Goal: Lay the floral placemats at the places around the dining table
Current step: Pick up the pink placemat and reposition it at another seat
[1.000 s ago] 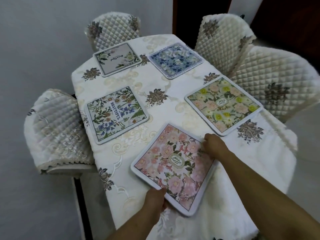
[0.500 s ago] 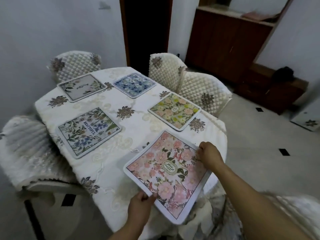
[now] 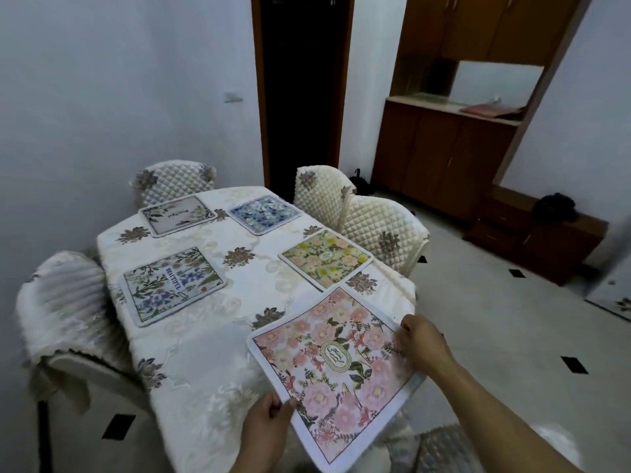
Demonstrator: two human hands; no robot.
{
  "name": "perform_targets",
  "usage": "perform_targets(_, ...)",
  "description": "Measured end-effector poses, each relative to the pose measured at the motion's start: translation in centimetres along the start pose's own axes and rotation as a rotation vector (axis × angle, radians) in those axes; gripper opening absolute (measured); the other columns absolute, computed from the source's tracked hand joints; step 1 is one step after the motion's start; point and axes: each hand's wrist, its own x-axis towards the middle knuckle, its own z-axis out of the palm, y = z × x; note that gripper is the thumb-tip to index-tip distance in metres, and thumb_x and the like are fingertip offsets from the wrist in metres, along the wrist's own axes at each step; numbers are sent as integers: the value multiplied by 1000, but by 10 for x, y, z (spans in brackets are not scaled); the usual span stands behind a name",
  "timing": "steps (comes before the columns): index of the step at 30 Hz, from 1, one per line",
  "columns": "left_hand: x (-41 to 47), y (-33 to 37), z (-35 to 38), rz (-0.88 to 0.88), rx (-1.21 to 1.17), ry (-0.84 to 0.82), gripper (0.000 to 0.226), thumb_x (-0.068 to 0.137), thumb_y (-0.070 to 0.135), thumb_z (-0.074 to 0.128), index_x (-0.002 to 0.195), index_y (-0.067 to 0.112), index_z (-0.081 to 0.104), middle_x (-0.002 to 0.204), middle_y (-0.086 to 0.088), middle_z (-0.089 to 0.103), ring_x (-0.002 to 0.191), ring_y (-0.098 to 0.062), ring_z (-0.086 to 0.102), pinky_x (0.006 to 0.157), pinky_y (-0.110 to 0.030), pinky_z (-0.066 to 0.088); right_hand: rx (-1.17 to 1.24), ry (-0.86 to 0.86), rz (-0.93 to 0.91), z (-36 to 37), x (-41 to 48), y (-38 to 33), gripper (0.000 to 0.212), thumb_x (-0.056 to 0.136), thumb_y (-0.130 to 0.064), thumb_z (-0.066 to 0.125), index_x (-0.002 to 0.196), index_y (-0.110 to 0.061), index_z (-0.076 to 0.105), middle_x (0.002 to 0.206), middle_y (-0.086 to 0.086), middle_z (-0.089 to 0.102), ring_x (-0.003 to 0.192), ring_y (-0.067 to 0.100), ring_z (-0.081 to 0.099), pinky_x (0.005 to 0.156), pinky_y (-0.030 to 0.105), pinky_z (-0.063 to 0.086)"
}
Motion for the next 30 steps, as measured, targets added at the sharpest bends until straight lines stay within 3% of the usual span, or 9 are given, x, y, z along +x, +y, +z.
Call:
perform_targets(9,-60,9,74,-90,-43,232,15,87,14,69,75,7,63,69,-8,70,61,-20,63,59,-32,46,52,-121,-173,-14,2,85,34,84,-20,56,58,-22,34,61,-2,44,54,15,43,47,29,26)
perform_targets(15,-60,1,76,-137,-89,328,16,86,9,70,76,1,62,69,-15,69,60,-22,58,61,-32,44,66,-191,-238,-7,20,68,27,86,-22,58,63,-20,43,66,3,52,63,26,52,51,32,31)
perform_targets(18,-38,-7,67,-160,-69,350,17,87,17,70,78,5,63,75,-13,71,70,-30,65,65,-34,47,59,-225,-228,5,31,54,26,87,-22,58,65,-16,47,66,3,55,63,25,53,52,31,33)
perform_targets(23,6,-19,62,-159,23,393,20,89,28,67,72,17,63,71,-1,71,67,-18,66,58,-30,46,84,-274,-234,34,67,49,25,88,-23,62,66,-17,52,61,-1,57,59,15,51,54,30,36)
perform_targets(25,23,-21,64,-176,49,411,21,91,27,65,71,19,62,70,0,70,67,-17,65,57,-29,45,94,-307,-240,49,84,48,24,87,-23,63,67,-13,54,61,1,58,61,19,53,56,31,39)
perform_targets(30,64,-35,81,-266,106,490,23,93,24,61,76,8,60,73,-13,67,72,-29,62,61,-32,42,75,-413,-338,96,132,49,25,86,-24,62,66,-14,53,63,3,59,64,25,56,58,33,41)
